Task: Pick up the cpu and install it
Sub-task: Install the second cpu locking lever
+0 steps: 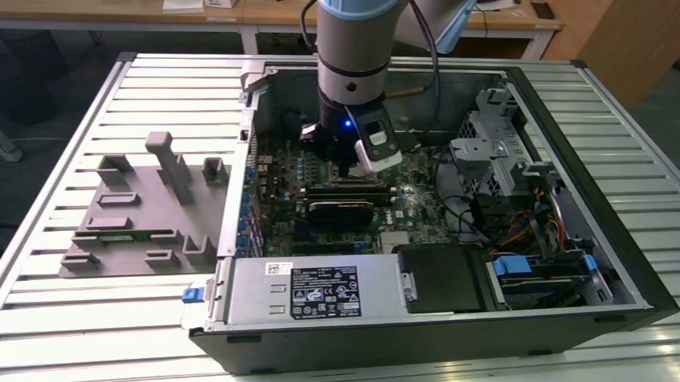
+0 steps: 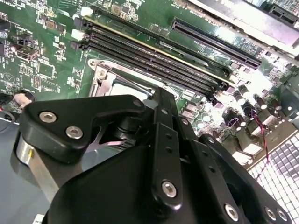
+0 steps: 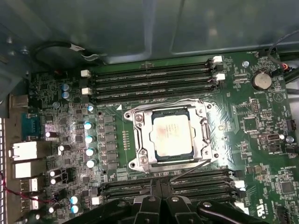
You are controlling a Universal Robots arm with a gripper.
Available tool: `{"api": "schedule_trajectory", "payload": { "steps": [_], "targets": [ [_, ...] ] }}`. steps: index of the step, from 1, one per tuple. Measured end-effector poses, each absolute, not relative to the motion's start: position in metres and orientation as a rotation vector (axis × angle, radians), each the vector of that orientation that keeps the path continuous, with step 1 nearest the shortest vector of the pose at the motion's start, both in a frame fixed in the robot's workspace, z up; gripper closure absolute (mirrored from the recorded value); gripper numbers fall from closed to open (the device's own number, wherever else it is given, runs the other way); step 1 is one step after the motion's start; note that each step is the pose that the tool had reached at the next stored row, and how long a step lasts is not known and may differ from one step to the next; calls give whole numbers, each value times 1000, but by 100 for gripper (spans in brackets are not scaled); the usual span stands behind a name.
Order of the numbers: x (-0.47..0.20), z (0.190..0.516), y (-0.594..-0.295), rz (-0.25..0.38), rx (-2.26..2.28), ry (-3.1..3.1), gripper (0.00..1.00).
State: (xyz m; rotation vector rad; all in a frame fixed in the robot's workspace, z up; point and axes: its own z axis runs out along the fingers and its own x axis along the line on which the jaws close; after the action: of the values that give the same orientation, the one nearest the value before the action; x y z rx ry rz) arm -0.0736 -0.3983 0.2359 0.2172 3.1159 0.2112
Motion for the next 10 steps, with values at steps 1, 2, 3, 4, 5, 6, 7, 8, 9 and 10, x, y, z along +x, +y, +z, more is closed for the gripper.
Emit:
{"api": "schedule_trajectory", "payload": {
  "steps": [1,2,3,4,5,6,7,8,9,10],
  "targets": [
    [-74,236,-398,212,217,3116,89],
    [-74,236,-398,212,217,3116,89],
    [-74,236,-398,212,217,3116,89],
    [-74,236,-398,212,217,3116,89],
    [-74,236,-398,212,217,3116,89],
    [-74,235,-398,213,217,3116,89],
    [-74,235,-399,213,217,3117,89],
    [-74,234,-399,212,217,3117,89],
    [-74,233,-399,213,217,3117,89],
    [-74,232,-399,213,217,3118,89]
  ]
}}
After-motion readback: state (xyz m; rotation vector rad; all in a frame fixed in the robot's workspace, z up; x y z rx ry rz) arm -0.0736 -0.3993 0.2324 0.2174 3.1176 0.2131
